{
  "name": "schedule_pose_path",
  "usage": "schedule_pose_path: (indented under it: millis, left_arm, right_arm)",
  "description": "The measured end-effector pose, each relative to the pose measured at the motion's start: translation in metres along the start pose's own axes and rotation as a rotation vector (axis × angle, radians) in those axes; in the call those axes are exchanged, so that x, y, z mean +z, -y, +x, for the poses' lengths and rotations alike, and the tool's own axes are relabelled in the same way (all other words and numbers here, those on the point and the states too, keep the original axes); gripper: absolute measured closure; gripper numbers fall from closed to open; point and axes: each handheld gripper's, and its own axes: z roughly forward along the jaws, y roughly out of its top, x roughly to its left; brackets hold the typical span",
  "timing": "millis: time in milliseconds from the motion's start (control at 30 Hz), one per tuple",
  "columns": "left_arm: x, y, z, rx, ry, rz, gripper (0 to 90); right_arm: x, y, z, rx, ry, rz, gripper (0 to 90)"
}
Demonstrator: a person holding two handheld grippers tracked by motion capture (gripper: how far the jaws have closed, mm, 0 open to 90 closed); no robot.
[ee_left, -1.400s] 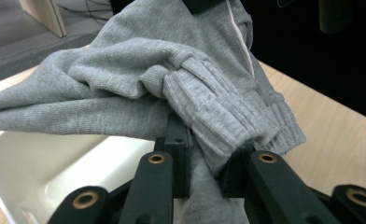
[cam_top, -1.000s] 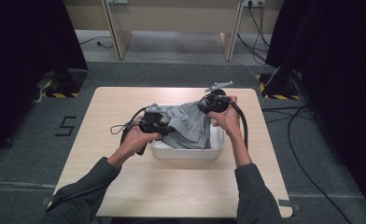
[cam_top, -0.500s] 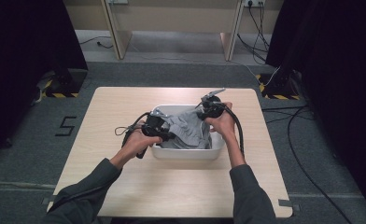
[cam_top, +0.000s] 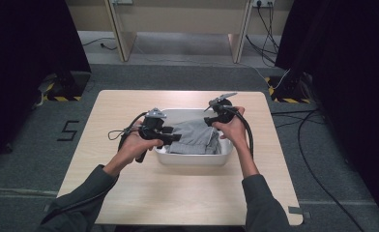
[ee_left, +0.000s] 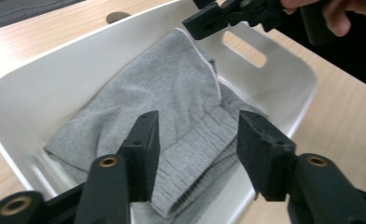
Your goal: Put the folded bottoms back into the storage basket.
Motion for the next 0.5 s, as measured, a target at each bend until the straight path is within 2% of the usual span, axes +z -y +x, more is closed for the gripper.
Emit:
schedule_pose_path:
  millis: [67,167,200,300,333,400,500]
  left_arm:
    - [-0.005,0.005,-0.007,-0.002,0.022,-0.011,42.0]
    - [-0.007,0.009,-0.011,0.011,0.024,-0.006,39.5]
    - [-0.009,0.012,-0.014,0.039,0.012,0.004,36.5]
    - [-0.014,0.016,-0.016,0.048,0.009,-0.003,33.8]
    - [-0.019,0.019,-0.018,0.051,0.006,-0.015,32.8]
    - [-0.025,0.021,-0.019,0.062,-0.003,-0.026,31.4]
    - [-0.03,0.026,-0.02,0.059,-0.01,-0.037,30.2]
  right_arm:
    - [-0.005,0.003,0.004,0.006,-0.021,-0.016,37.3]
    - [-0.008,0.005,0.006,0.002,-0.03,-0.02,37.2]
    - [-0.012,0.007,0.009,-0.001,-0.044,-0.025,37.2]
    - [-0.016,0.009,0.012,-0.017,-0.051,-0.031,36.8]
    - [-0.021,0.01,0.017,-0.046,-0.043,-0.042,36.9]
    - [-0.026,0.013,0.022,-0.064,-0.049,-0.048,36.8]
    - [-0.032,0.015,0.027,-0.068,-0.063,-0.064,36.7]
